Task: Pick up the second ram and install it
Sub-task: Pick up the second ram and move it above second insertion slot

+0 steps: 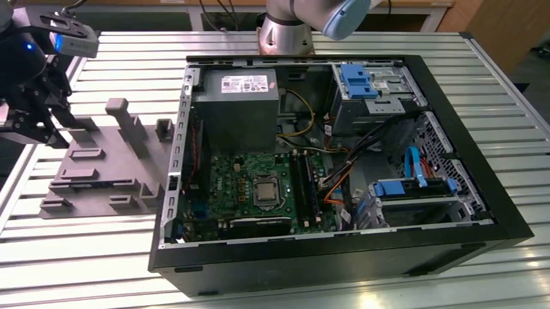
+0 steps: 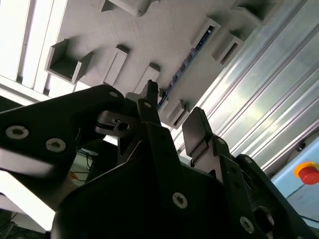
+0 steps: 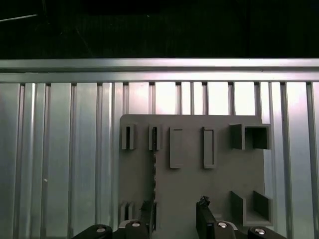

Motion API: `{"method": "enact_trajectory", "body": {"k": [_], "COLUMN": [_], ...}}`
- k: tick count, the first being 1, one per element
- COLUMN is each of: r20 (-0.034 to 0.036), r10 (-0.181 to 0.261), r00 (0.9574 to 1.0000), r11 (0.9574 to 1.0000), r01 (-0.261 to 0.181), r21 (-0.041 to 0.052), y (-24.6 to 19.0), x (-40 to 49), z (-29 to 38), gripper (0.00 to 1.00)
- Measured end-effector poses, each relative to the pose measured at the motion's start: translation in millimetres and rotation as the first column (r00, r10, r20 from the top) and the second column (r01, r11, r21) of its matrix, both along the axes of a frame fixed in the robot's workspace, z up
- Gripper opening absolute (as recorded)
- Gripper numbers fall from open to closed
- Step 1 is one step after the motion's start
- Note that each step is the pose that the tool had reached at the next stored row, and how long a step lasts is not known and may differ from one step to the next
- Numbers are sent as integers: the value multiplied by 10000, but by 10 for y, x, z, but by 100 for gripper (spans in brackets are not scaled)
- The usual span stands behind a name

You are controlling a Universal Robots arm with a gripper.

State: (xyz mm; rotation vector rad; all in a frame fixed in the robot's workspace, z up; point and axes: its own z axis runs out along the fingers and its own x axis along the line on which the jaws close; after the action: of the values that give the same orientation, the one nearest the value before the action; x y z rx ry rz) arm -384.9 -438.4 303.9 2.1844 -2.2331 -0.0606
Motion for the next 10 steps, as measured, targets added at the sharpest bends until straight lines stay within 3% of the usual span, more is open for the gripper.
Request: {"method": "enact_trajectory", "body": {"k": [2, 5, 10], "r20": [2, 3, 2], "r10": [-2, 0, 1], "r00": [10000, 10000, 10000], "r11": [10000, 9999, 9998], "r01": [2, 0, -1], "r21": [96, 165, 190], "y": [-20, -57, -73], "x": [-8, -21, -28], "z": [-17, -57, -144], "gripper": [47, 47, 47]}}
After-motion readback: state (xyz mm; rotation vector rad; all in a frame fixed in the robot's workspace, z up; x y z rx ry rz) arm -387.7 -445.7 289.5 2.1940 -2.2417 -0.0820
